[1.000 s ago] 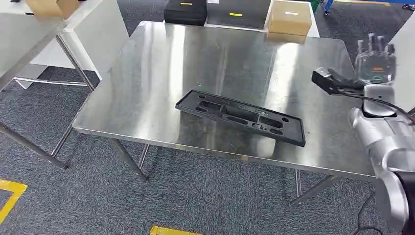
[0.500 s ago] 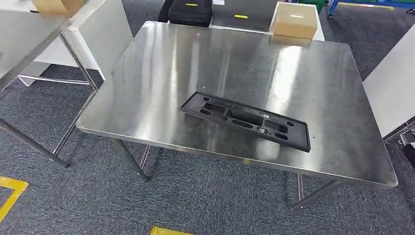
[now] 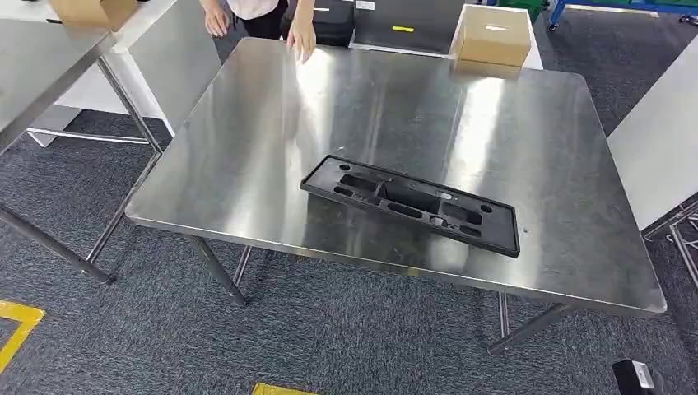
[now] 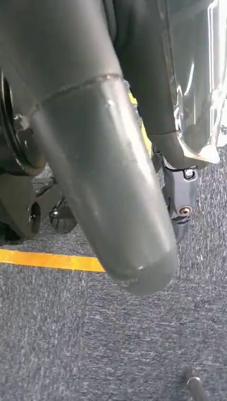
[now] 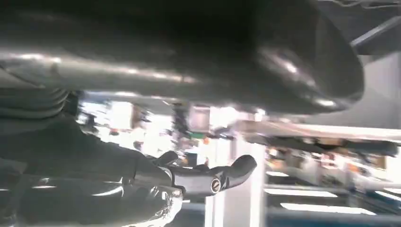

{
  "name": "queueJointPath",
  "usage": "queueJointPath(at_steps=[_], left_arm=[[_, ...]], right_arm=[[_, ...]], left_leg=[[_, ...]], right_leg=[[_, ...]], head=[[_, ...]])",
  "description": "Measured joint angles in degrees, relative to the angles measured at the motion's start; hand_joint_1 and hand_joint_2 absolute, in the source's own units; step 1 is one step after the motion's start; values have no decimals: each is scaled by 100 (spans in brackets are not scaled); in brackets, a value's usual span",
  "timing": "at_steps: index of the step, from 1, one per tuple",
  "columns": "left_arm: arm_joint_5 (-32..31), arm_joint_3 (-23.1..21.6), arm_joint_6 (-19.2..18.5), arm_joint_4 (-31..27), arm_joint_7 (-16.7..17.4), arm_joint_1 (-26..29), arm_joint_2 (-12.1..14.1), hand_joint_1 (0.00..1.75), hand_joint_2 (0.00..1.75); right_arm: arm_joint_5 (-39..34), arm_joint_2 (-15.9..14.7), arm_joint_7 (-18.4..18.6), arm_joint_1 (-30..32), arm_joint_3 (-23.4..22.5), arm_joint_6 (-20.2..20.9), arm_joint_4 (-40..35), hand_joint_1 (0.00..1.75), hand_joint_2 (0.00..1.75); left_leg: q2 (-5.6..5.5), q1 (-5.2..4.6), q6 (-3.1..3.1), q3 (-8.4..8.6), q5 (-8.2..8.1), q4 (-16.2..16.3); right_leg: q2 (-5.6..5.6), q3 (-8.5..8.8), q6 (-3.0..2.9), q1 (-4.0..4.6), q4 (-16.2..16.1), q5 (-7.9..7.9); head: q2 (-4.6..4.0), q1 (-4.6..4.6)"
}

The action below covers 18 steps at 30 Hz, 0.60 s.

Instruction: Take the parts from the cabinet and place them on the table.

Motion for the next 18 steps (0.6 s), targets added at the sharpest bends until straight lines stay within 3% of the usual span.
queueJointPath(at_steps=[4,6,9,10,11,13,14,15,18], left_arm=[[0,0,2,0,0,-1,0,0,0],[-7,0,2,0,9,0,0,0,0],[-94,0,9,0,68,1,2,0,0],[-140,0,15,0,109,2,4,0,0],[-192,0,15,0,159,1,11,0,0],[-338,-2,4,0,312,2,33,0,0],[-437,-15,0,0,402,4,50,0,0],[-538,-33,-20,0,490,6,66,0,0],[-824,-166,-131,-2,673,-25,126,0,0]], right_arm=[[0,197,-4,33,-229,0,-46,0,0],[-180,286,-226,25,-356,0,-46,0,0],[-246,526,-602,-18,-899,0,126,0,0],[-30,657,-411,-41,-1178,2,314,0,0],[146,781,7,-40,-1391,2,494,0,0],[245,981,1399,24,-1465,2,1131,0,0],[197,1007,1925,83,-1356,13,1575,0,175],[69,1014,2178,95,-1252,119,2043,0,175],[-116,1086,2053,56,-1222,814,3074,0,175]], left_leg=[[10,-4,-6,7,-7,0],[10,-7,-5,12,-8,1],[9,-5,-2,43,-32,0],[9,-4,-3,63,-45,-1],[9,-4,-5,72,-49,-2],[9,4,-10,74,-49,-2],[9,6,-10,73,-49,-2],[16,7,-12,76,-51,-2],[39,8,-27,92,-63,-3]], right_leg=[[21,1,0,-1,0,0],[22,-5,0,-4,-1,-1],[21,-20,-27,-6,-2,-30],[21,-1,-26,-4,-2,-41],[21,11,-18,-4,-1,-47],[20,75,-20,1,0,-47],[21,74,-21,4,1,-46],[31,70,-22,4,2,-45],[46,75,-28,4,2,-51]], head=[[0,-4],[0,-4],[0,-4],[0,5],[0,-4],[0,2],[0,-9],[0,2],[0,-9]])
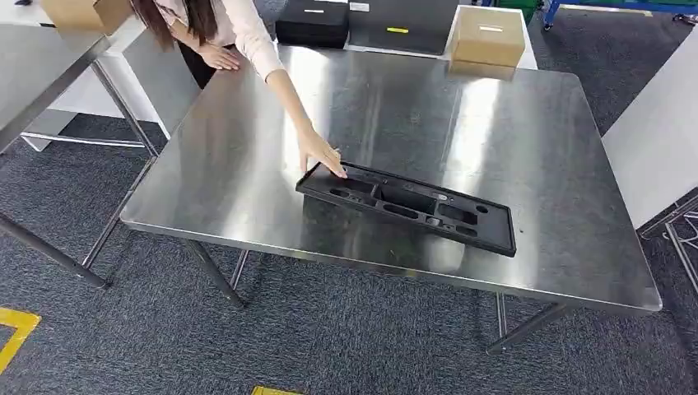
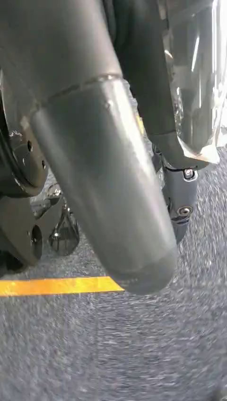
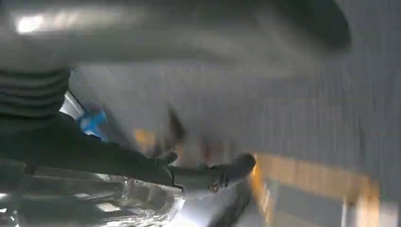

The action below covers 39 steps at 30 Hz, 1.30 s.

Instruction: Take the parts from the cabinet and place them on the table.

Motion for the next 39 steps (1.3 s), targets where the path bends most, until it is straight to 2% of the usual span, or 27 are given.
queueJointPath(at_steps=[4,7,11,16,21,30,31,32,33,34,35,36,38,39], left_arm=[[-208,-166,-145,0,267,-63,53,0,0],[-267,-267,-214,0,350,-121,77,0,0],[-282,-315,-219,0,363,-152,105,0,0],[-341,-389,-273,0,381,-159,134,0,0],[-394,-426,-258,0,396,-149,156,0,0],[-459,-451,-295,0,451,-134,188,0,0],[-481,-468,-328,0,455,-136,201,0,0],[-508,-477,-335,0,457,-135,215,0,0],[-516,-485,-335,0,457,-136,219,0,0],[-521,-505,-335,0,457,-142,219,0,0],[-527,-525,-337,0,451,-146,212,0,0],[-540,-527,-350,0,451,-150,219,0,0],[-549,-529,-356,0,451,-150,217,0,0],[-553,-529,-361,0,451,-150,221,0,0]], right_arm=[[-120,40,-661,-75,79,408,684,0,175],[-116,-4,-916,-116,116,567,968,0,175],[-116,-37,-936,-133,131,613,1156,0,175],[-96,-72,-964,-139,140,869,1276,0,175],[110,-85,-660,-139,267,1098,1339,0,175],[147,-89,-527,-128,400,1105,1374,0,175],[149,-81,-518,-124,413,1103,1381,0,175],[149,-72,-501,-123,413,1100,1385,0,175],[149,-70,-490,-123,413,1098,1385,0,175],[149,-67,-488,-123,416,1096,1387,0,175],[149,-72,-486,-122,416,1094,1387,0,175],[146,-68,-486,-123,418,1094,1396,0,175],[144,-74,-473,-117,418,1094,1400,0,175],[142,-70,-473,-109,418,1094,1405,0,175]], left_leg=[[0,0,-1,4,0,-1],[-1,-2,0,13,-2,-1],[-1,-9,1,14,-3,0],[-1,-11,3,14,-4,1],[-1,-10,4,14,-5,0],[0,-10,4,14,-6,0],[3,-46,45,-8,-38,39],[2,-30,88,-3,-24,31],[7,-19,100,4,-13,16],[15,49,128,69,54,-94],[34,51,132,102,82,-144],[43,63,150,104,90,-151],[59,56,158,89,92,-150],[61,57,152,75,96,-147]], right_leg=[[-1,2,-12,0,0,-8],[-1,-9,-14,-2,0,-12],[-1,14,-13,-5,-1,-10],[-1,14,-13,-8,-1,-10],[-1,13,-13,-7,-1,-10],[-1,14,-13,-7,-1,-11],[-2,34,10,-62,-37,4],[-4,51,28,-99,-36,16],[-4,57,43,-75,-59,26],[-6,42,46,-6,-35,8],[-9,-17,35,-38,116,-89],[-6,-164,5,-37,441,-293],[-8,-584,-38,-53,1350,-718],[-7,-743,-20,-54,1722,-841]], head=[[0,7],[0,7],[0,7],[0,7],[0,7],[0,7],[0,5],[0,-2],[0,2],[0,11],[0,13],[0,37],[0,37],[0,46]])
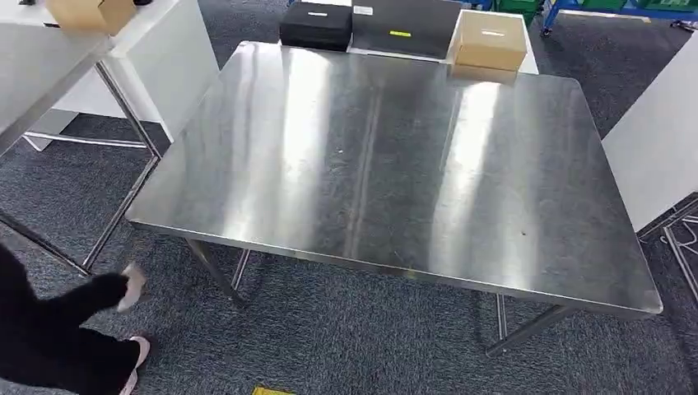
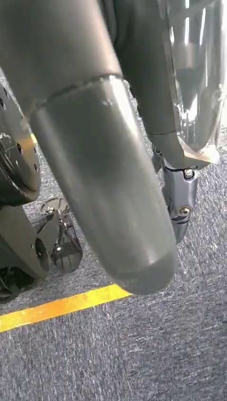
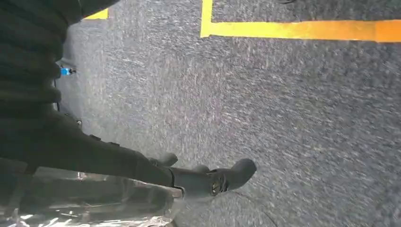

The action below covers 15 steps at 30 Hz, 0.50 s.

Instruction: Take the parts from the cabinet and place them on the table.

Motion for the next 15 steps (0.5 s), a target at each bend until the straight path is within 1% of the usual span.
queueJointPath(at_steps=[1,2,3,4,5,6,7,8,9,10,11,12,13,14,15], left_arm=[[-7,-2,-4,0,0,0,0,0,0],[-7,-2,-7,2,0,4,-2,0,0],[-7,0,-7,2,0,6,-4,0,0],[-9,-2,-7,2,0,4,-4,0,0],[-13,-2,-7,0,0,-2,-2,0,0],[-13,-2,-7,0,-2,-2,9,0,0],[-13,-2,-19,0,-4,-4,9,0,0],[-13,-2,-31,0,-7,-7,9,0,0],[-11,0,-42,0,-7,-7,11,0,0],[-9,0,-44,0,-7,-3,19,0,0],[-4,0,-50,0,-7,-1,33,0,0],[2,0,-50,0,-11,-1,33,0,0],[9,0,-52,0,-22,-5,31,0,0],[22,0,-57,0,-24,-3,31,0,0],[24,0,-57,0,-30,3,31,0,0]], right_arm=[[0,0,2,14,0,0,4,0,175],[-2,0,2,24,0,0,7,0,175],[-2,-2,2,22,0,0,7,0,175],[-2,-9,2,16,2,0,7,0,175],[-2,-7,2,6,4,0,7,0,175],[0,24,2,-14,7,0,22,0,175],[6,13,4,-4,9,0,24,0,175],[9,7,20,2,11,2,24,0,175],[22,7,26,1,13,9,26,0,175],[33,13,26,1,20,13,28,0,175],[39,24,31,-7,28,18,29,0,175],[44,22,35,-5,46,20,30,0,175],[57,20,35,-1,61,22,30,0,175],[59,20,35,8,72,22,31,0,175],[59,20,35,19,83,24,31,0,175]], left_leg=[[0,3,-11,-7,7,1],[-2,14,-30,-15,17,7],[-4,29,-49,-19,20,16],[-7,53,-94,-24,15,41],[-8,57,-148,-45,0,96],[-8,11,-214,-77,-43,144],[-6,13,-255,-63,-66,165],[-4,15,-271,-51,-54,156],[-4,40,-300,-45,-33,135],[-4,69,-322,-63,-26,162],[7,93,-349,-101,-111,249],[37,91,-381,-188,-323,465],[48,96,-412,-368,-622,892],[60,99,-435,-554,-866,1356],[76,99,-446,-706,-1011,1740]], right_leg=[[-1,-23,36,-10,82,0],[-2,132,103,-33,-157,108],[-2,351,160,-58,-541,250],[-2,716,234,-90,-1167,446],[-1,1010,274,-133,-1662,542],[8,972,215,-74,-1650,549],[14,956,86,-56,-1648,576],[15,958,28,-50,-1645,585],[14,964,-13,-45,-1634,590],[4,975,-66,-83,-1648,622],[0,998,-97,-85,-1655,641],[-6,968,-130,-75,-1656,662],[-16,948,-140,-69,-1652,667],[-27,929,-160,-56,-1647,681],[-42,914,-174,-39,-1647,690]], head=[[0,0],[0,-4],[0,0],[0,-4],[0,11],[0,35],[0,7],[0,4],[0,2],[0,13],[0,6],[0,-19],[0,-22],[0,-24],[0,-20]])
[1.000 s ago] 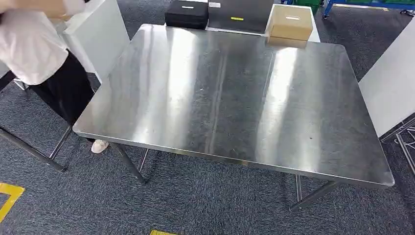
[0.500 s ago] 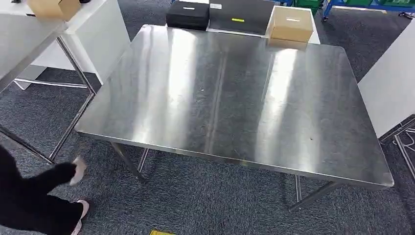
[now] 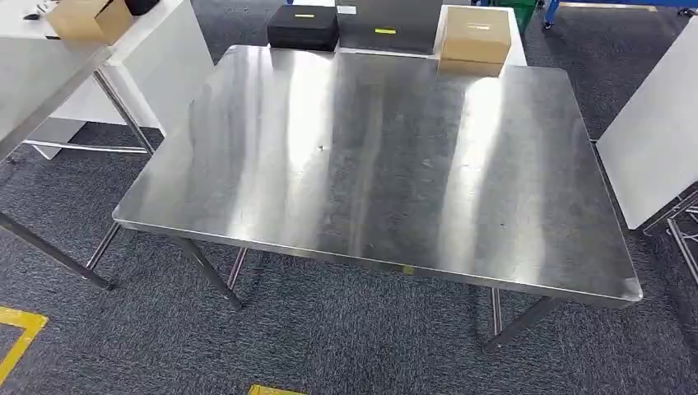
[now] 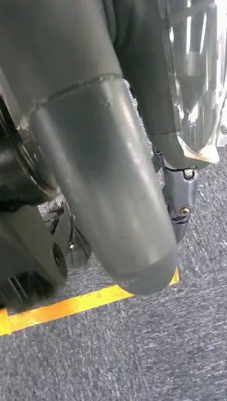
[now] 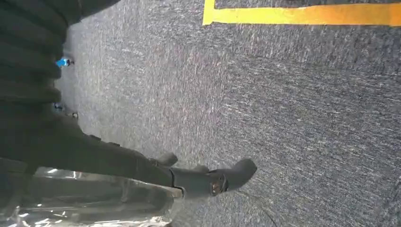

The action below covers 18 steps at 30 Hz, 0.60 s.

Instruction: Take the parts from the cabinet and place them on the table.

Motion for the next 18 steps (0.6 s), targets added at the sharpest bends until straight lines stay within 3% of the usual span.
queueJointPath(at_steps=[1,2,5,6,8,10,11,12,14,15,16,17,18], left_arm=[[7,0,0,0,-2,5,0,0,0],[9,0,0,0,-7,9,0,0,0],[11,0,0,0,-24,0,0,0,0],[13,0,0,0,-28,-17,7,0,0],[13,0,0,-2,-44,-17,4,0,0],[15,0,0,0,-44,-1,4,0,0],[22,2,0,0,-46,-2,-6,0,0],[24,2,0,0,-52,-5,-4,0,0],[24,2,0,0,-57,-13,-9,0,0],[24,2,0,0,-57,-5,-9,0,0],[31,4,0,0,-57,2,-9,0,0],[33,4,0,0,-59,15,-11,0,0],[33,4,0,0,-59,20,-18,0,0]], right_arm=[[0,-2,0,7,9,0,0,0,175],[0,-2,0,10,13,2,0,0,175],[17,0,0,4,31,0,0,0,175],[33,7,0,3,48,2,2,0,175],[44,4,0,0,59,2,2,0,175],[48,7,0,-3,63,4,2,0,175],[50,-6,0,-3,66,5,2,0,175],[50,-13,-2,-1,68,4,2,0,175],[52,-15,-2,0,68,7,2,0,175],[55,-17,-2,5,68,9,2,0,175],[66,-22,-2,11,70,11,2,0,175],[70,-28,-2,16,72,11,2,0,175],[77,-37,-2,14,76,13,2,0,175]], left_leg=[[4,0,7,-46,-1,151],[5,-1,29,36,115,32],[10,-22,164,779,701,-1250],[35,-60,200,926,655,-1544],[34,-92,215,888,676,-1538],[29,-111,288,891,730,-1606],[49,-39,323,929,811,-1690],[44,-59,355,916,835,-1720],[44,-70,396,861,867,-1717],[44,-82,403,839,876,-1715],[43,-83,402,817,890,-1712],[41,-83,394,806,900,-1710],[35,-82,385,799,909,-1704]], right_leg=[[-9,-7,0,11,1,0],[-10,-7,0,19,1,0],[-9,25,1,39,-3,1],[-13,19,12,82,11,0],[-30,-2,41,74,7,16],[-39,6,132,81,-40,51],[-37,-43,145,102,46,-2],[-24,-144,124,97,228,-151],[0,-529,58,80,1076,-592],[4,-680,59,75,1428,-726],[7,-786,96,74,1712,-800],[7,-722,140,73,1644,-744],[7,-517,199,72,1305,-595]], head=[[0,-2],[0,0],[0,-2],[0,5],[0,5],[0,-2],[0,9],[0,7],[0,31],[0,26],[0,39],[0,29],[0,37]])
